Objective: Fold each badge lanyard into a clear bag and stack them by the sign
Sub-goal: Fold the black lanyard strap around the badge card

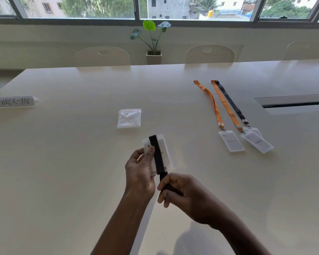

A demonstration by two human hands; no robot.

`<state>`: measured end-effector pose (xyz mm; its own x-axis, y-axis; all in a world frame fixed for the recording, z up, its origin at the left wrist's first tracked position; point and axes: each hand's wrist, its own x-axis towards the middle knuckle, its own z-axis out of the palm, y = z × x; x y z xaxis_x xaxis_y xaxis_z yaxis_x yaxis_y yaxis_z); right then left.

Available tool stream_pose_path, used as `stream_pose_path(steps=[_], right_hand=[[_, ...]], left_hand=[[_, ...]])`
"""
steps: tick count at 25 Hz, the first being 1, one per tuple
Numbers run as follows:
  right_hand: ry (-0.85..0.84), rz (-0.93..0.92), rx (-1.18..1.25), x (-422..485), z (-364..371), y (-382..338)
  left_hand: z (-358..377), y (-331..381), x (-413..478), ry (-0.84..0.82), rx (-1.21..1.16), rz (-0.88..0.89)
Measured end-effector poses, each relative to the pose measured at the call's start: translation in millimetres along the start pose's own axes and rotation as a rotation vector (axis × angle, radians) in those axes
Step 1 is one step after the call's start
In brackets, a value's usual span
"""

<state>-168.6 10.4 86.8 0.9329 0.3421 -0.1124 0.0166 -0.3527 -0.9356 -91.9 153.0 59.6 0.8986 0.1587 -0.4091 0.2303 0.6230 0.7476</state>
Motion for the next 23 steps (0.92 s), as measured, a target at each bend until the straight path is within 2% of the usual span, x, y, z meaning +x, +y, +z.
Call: stream_pose_path(steps=[3,9,14,17,18,23], right_hand=[[-0.056,-0.005,0.043,1,-2,2],[-0.136,0.057,0.089,6,1,15],[-0.055,-0.002,0.132,3,-8,13],[-0.234,-0.073,0.129,4,-25,3],[-0.23,-0.109,0.051,6,-30,2],[0.206,-0.171,-0.376,31,-34,1]], left_hand=[[2,-2,4,0.012,0.0,-0.031],[-2,-8,9,0.01,-0.074,-0.257],[-11,-18,10,0.019,0.051,-0.136],[-18,-23,5,-0.039,0.116,-0.039],[-19,-24,2,-0.065,0.141,0.0],[-17,-26,-10,-0.164,0.275,0.152]])
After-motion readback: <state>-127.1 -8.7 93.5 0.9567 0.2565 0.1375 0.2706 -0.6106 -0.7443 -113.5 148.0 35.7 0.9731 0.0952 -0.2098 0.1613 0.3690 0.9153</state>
